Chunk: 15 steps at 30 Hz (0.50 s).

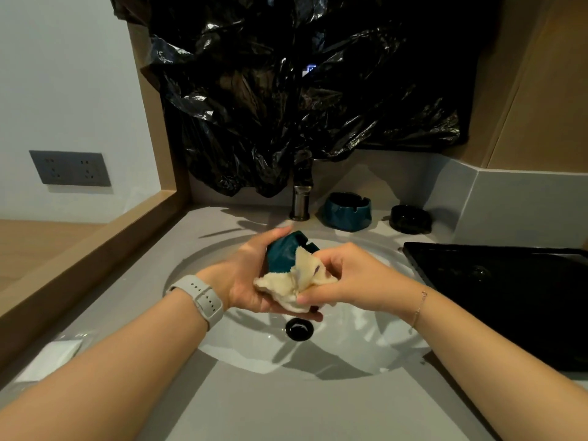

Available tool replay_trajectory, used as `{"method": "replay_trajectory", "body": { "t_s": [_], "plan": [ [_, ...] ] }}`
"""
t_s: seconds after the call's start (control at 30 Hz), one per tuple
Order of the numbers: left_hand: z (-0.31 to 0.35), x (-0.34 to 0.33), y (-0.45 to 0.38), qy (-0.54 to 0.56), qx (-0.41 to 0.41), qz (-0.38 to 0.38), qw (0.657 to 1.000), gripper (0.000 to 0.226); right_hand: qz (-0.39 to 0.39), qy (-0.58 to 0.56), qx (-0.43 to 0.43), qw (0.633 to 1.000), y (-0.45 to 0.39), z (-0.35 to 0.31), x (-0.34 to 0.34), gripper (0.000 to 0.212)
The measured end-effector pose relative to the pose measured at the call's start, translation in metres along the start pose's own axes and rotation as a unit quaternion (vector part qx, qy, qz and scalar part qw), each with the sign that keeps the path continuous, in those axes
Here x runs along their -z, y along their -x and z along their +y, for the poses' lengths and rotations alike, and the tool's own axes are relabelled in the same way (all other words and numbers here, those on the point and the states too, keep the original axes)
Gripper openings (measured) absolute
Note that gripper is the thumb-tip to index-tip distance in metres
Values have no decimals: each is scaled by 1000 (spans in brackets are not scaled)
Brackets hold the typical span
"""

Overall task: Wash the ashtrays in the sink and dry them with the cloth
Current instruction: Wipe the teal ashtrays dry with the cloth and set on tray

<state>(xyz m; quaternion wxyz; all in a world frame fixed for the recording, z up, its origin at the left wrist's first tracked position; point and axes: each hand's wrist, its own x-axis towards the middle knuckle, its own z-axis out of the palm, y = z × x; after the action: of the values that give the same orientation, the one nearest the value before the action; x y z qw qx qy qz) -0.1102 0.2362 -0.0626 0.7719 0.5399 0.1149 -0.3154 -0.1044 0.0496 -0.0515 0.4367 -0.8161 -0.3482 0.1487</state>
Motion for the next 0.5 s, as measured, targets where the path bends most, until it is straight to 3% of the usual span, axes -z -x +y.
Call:
{"method": "replay_trajectory", "body": {
  "t_s": [0.13,0.23,0.37,0.5],
  "plan": [
    [6,-4,2,-120,-119,61,984,52,21,195,47,979,-2,5,-6,26],
    [5,-5,1,-191,-160,111,962,47,26,290,88,953,-2,6,-6,27],
    [7,2,0,-117,-166,156,967,37,107,289,142,941,-1,3,8,5],
    [11,5,4,-55,-191,195,960,36,205,151,101,962,11,-7,45,11]
  ]
}}
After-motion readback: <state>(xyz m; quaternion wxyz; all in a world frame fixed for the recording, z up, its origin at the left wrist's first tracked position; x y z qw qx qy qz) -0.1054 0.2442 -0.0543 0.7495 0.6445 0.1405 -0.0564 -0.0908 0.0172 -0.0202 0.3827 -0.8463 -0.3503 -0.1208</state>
